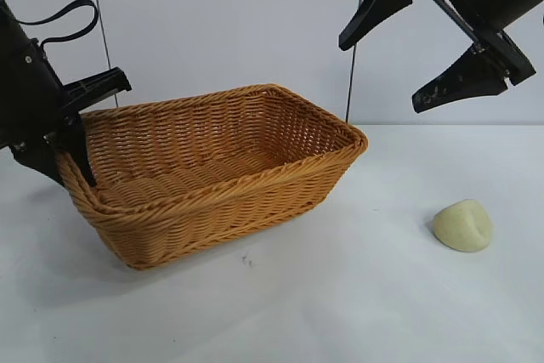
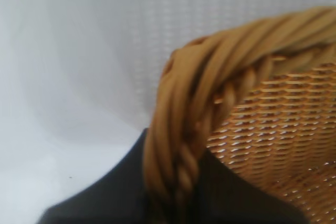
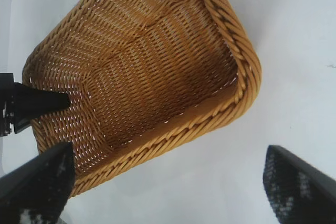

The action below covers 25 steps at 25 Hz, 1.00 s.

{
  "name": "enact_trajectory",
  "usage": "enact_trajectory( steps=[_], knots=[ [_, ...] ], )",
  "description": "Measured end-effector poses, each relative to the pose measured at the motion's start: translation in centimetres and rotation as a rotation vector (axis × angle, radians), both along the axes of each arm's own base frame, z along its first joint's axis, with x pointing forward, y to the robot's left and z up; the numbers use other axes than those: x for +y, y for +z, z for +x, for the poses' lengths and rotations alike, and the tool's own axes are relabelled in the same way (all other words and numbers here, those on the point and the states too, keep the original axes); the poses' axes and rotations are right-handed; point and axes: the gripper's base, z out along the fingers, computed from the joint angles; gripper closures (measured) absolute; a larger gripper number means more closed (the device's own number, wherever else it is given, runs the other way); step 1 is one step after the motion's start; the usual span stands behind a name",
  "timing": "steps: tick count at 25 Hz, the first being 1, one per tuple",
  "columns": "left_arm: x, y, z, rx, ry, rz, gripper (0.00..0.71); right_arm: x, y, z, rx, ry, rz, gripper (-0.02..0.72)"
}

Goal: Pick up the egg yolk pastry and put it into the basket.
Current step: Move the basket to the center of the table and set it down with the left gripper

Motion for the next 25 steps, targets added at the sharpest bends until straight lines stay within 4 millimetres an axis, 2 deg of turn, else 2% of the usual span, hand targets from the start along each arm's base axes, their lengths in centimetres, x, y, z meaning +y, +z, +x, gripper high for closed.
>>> enact_trajectory(
  steps=[6, 9, 25],
  knots=[
    [-1.0, 0.4, 2.9, 0.007, -0.275, -0.007, 0.623, 0.0, 0.0, -0.1, 0.01, 0.009, 0.003, 0.008],
    [-1.4, -0.2, 3.6, 0.036, -0.374, -0.018, 0.623, 0.1, 0.0, -0.1, 0.012, 0.011, 0.003, 0.008],
    [-1.7, -4.9, 4.7, 0.066, -0.431, -0.019, 0.623, 0.1, 0.0, -0.2, 0.015, 0.014, 0.003, 0.008]
  ],
)
